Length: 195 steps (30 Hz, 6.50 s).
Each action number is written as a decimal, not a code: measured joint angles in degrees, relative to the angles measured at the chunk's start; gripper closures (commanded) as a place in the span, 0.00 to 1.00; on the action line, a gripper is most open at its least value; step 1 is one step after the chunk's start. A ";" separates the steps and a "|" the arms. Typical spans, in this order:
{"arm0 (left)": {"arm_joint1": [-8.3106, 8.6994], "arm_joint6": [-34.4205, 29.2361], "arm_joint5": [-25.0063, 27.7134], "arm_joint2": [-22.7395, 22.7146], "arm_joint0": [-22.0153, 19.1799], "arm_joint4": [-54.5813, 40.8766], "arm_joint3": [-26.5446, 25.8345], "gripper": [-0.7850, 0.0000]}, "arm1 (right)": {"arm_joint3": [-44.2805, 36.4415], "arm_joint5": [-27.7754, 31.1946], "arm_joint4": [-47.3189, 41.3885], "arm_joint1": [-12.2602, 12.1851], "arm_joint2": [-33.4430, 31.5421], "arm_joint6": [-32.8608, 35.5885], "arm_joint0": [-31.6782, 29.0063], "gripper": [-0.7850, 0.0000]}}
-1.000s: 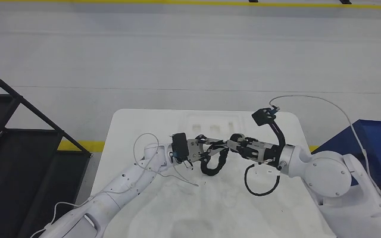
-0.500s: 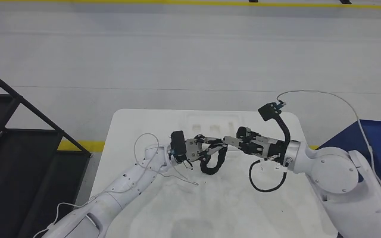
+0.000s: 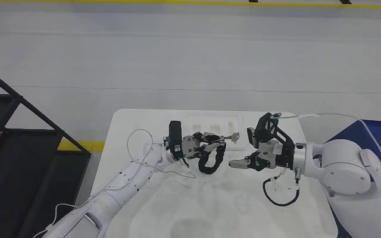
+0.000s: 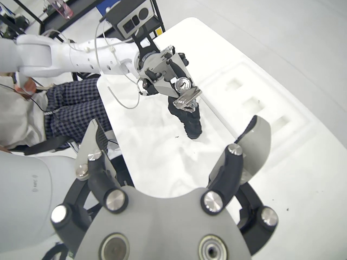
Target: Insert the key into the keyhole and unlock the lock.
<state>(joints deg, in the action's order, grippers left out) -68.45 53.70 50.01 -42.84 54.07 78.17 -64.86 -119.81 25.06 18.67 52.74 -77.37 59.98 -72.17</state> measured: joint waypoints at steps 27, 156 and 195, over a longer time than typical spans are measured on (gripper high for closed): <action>0.08 -12.41 -1.11 -3.80 2.52 -2.74 -3.87 1.00 | -4.38 9.55 21.09 -0.02 4.10 -9.29 0.57 0.00; 10.60 -19.10 3.10 12.18 -10.17 0.46 -13.83 1.00 | 5.47 4.51 -2.86 -6.39 5.63 -8.07 0.48 1.00; 6.37 -24.35 7.99 19.32 -9.86 -0.73 -4.38 1.00 | 22.17 18.88 -2.42 -7.86 7.58 0.40 -3.26 0.68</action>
<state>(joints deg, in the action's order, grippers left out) -62.09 29.35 58.00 -23.51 44.20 77.44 -69.23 -97.64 43.94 16.24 44.89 -69.79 60.37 -75.43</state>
